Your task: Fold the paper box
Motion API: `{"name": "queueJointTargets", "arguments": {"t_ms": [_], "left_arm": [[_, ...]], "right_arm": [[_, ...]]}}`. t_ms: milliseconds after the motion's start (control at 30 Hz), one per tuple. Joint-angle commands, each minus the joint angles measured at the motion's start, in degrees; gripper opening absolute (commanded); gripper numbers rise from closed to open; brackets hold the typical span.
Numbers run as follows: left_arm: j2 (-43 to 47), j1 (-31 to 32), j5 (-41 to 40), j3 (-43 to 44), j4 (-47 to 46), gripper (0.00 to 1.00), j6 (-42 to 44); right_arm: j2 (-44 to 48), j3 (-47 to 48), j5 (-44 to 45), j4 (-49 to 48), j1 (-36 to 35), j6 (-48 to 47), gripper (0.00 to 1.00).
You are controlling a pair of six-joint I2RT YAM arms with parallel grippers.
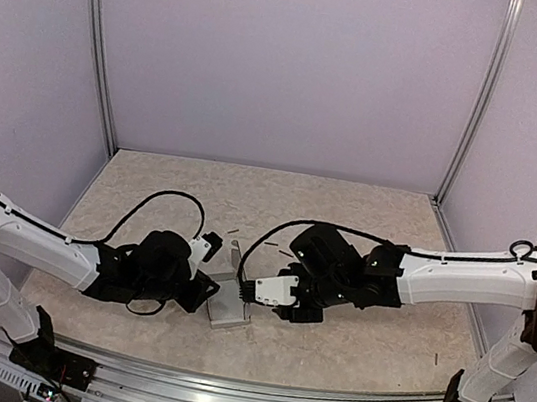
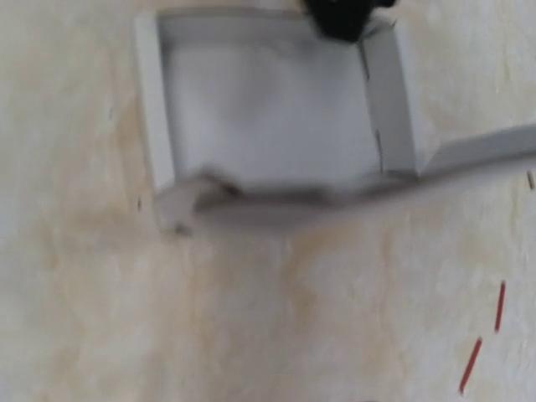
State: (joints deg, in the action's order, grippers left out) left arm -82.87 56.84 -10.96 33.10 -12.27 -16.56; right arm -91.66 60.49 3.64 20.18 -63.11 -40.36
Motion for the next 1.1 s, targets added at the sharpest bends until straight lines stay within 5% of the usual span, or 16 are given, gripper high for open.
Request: {"name": "queueJointTargets", "arguments": {"t_ms": [0,300,567,1067], "left_arm": [[-1.63,-2.65,0.45,1.13,5.55,0.33,-1.74],[-4.69,-13.87,17.04,1.31,-8.94,0.42,19.77],[-15.22,-18.04,32.44,13.81,-5.1,0.48,32.1],[-17.69,-18.16,41.19,18.48,-2.09,0.13,35.36]], "right_arm": [[-2.48,1.98,-5.73,-0.95,-0.53,4.12,0.47],[-4.48,4.85,-10.35,0.67,-0.53,8.53,0.58],[-4.35,4.87,-10.7,1.72,-0.55,9.55,0.59],[-4.49,4.38,-8.89,1.38,0.01,10.05,0.58]]}}
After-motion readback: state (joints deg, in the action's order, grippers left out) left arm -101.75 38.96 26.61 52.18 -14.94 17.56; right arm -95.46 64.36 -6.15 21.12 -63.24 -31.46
